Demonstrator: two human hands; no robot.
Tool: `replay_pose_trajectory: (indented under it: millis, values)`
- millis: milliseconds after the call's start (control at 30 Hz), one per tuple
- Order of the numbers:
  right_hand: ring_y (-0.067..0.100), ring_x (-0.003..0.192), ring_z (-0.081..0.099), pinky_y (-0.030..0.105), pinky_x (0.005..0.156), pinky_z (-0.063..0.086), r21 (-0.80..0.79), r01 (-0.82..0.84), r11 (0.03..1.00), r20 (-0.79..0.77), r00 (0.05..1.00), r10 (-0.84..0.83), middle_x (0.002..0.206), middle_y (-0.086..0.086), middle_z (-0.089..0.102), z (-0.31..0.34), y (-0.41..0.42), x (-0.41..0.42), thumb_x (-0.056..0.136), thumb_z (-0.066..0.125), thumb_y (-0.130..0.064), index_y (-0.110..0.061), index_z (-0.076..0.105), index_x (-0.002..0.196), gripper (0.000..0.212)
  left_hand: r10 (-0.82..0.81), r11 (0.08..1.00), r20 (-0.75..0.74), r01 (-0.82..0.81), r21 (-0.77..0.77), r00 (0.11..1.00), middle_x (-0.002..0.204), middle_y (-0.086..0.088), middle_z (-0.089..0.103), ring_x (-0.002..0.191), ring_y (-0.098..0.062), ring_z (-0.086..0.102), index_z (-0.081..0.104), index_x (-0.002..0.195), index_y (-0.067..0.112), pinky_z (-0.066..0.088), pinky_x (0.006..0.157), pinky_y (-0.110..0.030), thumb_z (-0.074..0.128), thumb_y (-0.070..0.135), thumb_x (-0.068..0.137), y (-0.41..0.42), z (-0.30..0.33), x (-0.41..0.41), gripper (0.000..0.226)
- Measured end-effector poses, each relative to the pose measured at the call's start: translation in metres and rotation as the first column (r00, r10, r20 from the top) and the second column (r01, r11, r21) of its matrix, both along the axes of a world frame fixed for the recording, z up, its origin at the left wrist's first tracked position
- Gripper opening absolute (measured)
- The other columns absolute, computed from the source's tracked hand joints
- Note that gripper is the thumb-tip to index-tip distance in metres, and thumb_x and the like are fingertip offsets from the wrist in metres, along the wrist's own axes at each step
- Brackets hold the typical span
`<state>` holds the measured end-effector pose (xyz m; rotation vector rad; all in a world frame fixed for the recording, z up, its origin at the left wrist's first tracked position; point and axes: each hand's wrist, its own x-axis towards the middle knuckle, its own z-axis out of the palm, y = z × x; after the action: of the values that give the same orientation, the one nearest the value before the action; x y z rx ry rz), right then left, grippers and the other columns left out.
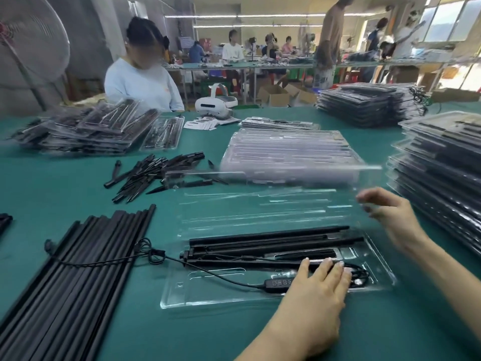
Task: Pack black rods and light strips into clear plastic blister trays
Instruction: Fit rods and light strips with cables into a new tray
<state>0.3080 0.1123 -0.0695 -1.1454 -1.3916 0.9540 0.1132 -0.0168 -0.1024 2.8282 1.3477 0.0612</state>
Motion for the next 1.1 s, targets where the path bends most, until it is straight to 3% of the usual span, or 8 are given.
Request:
replay_pose_trajectory:
  millis: [133,267,400,600,733,867,967,1100]
  values:
    - [0.025,0.084,0.067,0.022,0.079,0.052,-0.148,-0.289,0.946,-0.145,0.952,0.268,0.083,0.017,0.073,0.009,-0.011,0.022,0.078,0.031,-0.003,-0.004,0.073,0.066,0.044,0.013,1.0,0.004,-0.013,0.001,1.0,0.161,-0.01,0.0,0.147,-0.025,-0.004,-0.001,0.152,0.008,-0.003,0.118,-0.05,0.031,0.021,0.102,-0.002,-0.001,0.001,0.061]
    - [0.024,0.08,0.066,0.034,0.082,0.05,-0.373,-0.291,0.881,0.319,0.852,0.416,0.077,0.021,0.068,0.032,-0.009,0.011,0.093,0.033,-0.051,-0.021,0.066,0.114,0.05,0.033,0.999,0.022,-0.033,-0.021,0.999,0.161,-0.009,-0.003,0.147,-0.023,-0.007,-0.002,0.152,0.008,-0.01,0.116,-0.047,0.029,0.02,0.102,-0.001,-0.001,0.002,0.06]
    - [0.013,0.114,0.058,0.031,0.094,0.042,-0.236,-0.176,0.956,0.962,0.1,0.256,0.122,-0.01,0.064,0.043,-0.025,-0.04,0.068,0.019,-0.087,-0.048,0.056,0.125,0.079,0.035,0.999,0.086,-0.034,-0.008,0.996,0.161,-0.008,0.001,0.147,-0.022,-0.005,0.001,0.152,0.01,-0.014,0.115,-0.041,0.028,0.022,0.103,-0.002,-0.004,0.002,0.058]
    - [0.025,0.121,0.044,0.036,0.089,0.047,0.025,-0.107,0.994,0.976,-0.214,-0.048,0.137,0.0,0.042,-0.004,-0.058,-0.071,0.09,0.015,-0.07,-0.024,0.023,0.149,0.076,-0.157,0.987,0.014,0.157,0.018,0.988,0.155,-0.005,0.031,0.144,-0.01,0.022,0.03,0.149,0.022,0.012,0.118,-0.021,0.041,0.035,0.097,-0.022,0.007,-0.017,0.055]
    - [0.033,0.091,0.062,0.039,0.052,0.053,0.135,-0.104,0.985,0.981,-0.123,-0.147,0.104,0.01,0.065,-0.011,-0.072,-0.074,0.088,0.025,-0.061,-0.005,0.058,0.129,0.077,-0.142,0.984,0.046,0.136,0.111,0.989,0.115,0.033,0.061,0.104,0.017,0.056,0.064,0.1,0.059,0.044,0.089,-0.007,0.033,0.036,0.087,-0.056,0.019,-0.073,0.041]
    - [0.033,0.092,0.062,0.039,0.052,0.052,0.079,-0.061,0.995,0.993,-0.079,-0.083,0.102,0.009,0.065,-0.006,-0.08,-0.079,0.08,0.004,-0.056,-0.006,0.058,0.13,0.089,0.291,0.951,0.344,-0.232,-0.204,0.893,0.144,-0.03,0.037,0.127,0.007,0.044,0.051,0.133,0.043,0.037,0.104,-0.015,0.035,0.02,0.093,-0.013,-0.008,-0.076,0.049]
    - [0.023,0.12,0.047,0.032,0.075,0.051,0.298,-0.127,0.946,0.951,-0.041,-0.305,0.131,-0.002,0.048,-0.022,-0.072,-0.07,0.063,-0.039,-0.061,-0.019,0.024,0.151,0.116,0.441,0.878,0.321,-0.477,0.042,0.838,0.16,0.0,0.015,0.147,-0.011,0.012,0.013,0.153,0.027,0.017,0.119,-0.036,0.028,0.021,0.106,0.012,-0.017,-0.163,0.05]
    - [0.04,0.071,0.063,0.04,0.039,0.048,0.25,-0.102,0.963,0.968,0.041,-0.247,0.08,0.018,0.065,-0.021,-0.076,-0.075,0.094,-0.011,-0.058,0.002,0.07,0.109,0.102,0.627,0.777,0.162,-0.627,-0.053,0.762,0.132,0.019,0.052,0.138,-0.006,0.033,0.054,0.131,0.03,0.029,0.109,-0.032,0.041,0.032,0.101,-0.016,0.029,-0.278,0.032]
